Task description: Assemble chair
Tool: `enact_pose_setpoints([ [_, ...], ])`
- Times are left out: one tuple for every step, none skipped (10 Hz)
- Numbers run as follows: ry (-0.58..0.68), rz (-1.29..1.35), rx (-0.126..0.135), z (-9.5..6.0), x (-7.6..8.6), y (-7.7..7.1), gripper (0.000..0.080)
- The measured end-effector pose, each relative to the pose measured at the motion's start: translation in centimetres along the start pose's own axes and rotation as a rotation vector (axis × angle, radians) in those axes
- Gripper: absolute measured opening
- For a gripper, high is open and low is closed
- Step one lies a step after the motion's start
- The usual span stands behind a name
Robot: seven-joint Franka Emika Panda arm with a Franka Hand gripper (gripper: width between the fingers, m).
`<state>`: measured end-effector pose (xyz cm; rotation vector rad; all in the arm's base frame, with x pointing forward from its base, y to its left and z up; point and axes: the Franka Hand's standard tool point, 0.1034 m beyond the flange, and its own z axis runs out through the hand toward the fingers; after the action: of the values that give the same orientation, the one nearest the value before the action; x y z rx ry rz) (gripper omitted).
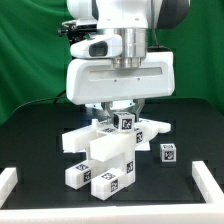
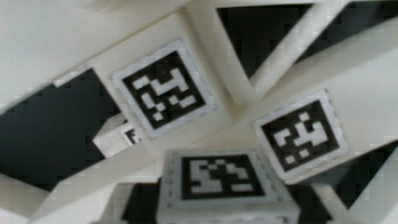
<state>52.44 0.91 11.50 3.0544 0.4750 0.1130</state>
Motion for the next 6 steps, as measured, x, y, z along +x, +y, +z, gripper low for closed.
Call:
enact_pose_setpoints([
  [0.000, 0.063, 0.001, 0.00, 0.01, -0.03, 0.0280],
  [0.000, 0.128, 0.001, 0.01, 0.01, -0.05, 0.0280],
  [0.000, 0.172, 0.002, 0.01, 0.02, -0.07, 0.0280],
  [0.000, 0.244, 0.004, 0.02, 0.02, -0.11, 0.0280],
  [0.002, 0.316, 0.006, 0.04, 0.04, -0.12, 0.0280],
  [0.010, 0.431, 0.005, 0.09, 0.16, 0.03, 0.0281],
])
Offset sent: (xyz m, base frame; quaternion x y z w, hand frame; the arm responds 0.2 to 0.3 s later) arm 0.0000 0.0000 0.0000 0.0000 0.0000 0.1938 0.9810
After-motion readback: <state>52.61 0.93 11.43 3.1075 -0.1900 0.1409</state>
